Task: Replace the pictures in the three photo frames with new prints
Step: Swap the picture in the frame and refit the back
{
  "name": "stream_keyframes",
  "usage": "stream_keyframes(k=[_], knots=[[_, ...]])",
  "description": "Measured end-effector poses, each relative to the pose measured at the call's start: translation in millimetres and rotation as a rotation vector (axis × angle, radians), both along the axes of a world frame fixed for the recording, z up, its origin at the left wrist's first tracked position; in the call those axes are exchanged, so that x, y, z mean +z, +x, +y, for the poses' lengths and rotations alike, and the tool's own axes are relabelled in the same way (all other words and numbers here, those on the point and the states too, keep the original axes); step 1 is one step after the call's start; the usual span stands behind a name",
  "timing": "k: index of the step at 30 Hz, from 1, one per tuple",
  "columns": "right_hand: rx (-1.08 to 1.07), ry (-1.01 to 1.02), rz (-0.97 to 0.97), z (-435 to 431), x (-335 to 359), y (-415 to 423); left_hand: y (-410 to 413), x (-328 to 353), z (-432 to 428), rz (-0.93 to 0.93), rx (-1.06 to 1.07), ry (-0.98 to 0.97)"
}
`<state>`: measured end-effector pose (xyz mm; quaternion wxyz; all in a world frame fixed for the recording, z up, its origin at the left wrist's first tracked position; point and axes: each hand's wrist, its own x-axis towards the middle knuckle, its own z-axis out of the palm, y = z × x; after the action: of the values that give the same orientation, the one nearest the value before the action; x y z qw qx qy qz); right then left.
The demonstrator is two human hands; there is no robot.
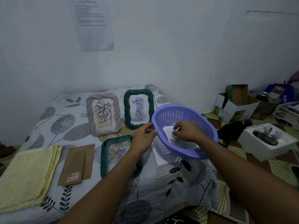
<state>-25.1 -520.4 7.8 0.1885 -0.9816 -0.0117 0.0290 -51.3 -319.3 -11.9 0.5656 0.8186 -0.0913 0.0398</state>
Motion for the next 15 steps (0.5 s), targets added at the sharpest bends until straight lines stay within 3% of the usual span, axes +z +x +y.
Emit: stream_keyframes(k=[9,15], knots=[[-0.03,-0.25,0.05,23.3,-20.2,24.9,7.2,-2.7,0.6,-0.064,0.005,0.099],[-0.046,-0.214,0.019,26.8,-17.0,25.2,8.8,-6.0,-0.2,-0.096,0.018,0.102]])
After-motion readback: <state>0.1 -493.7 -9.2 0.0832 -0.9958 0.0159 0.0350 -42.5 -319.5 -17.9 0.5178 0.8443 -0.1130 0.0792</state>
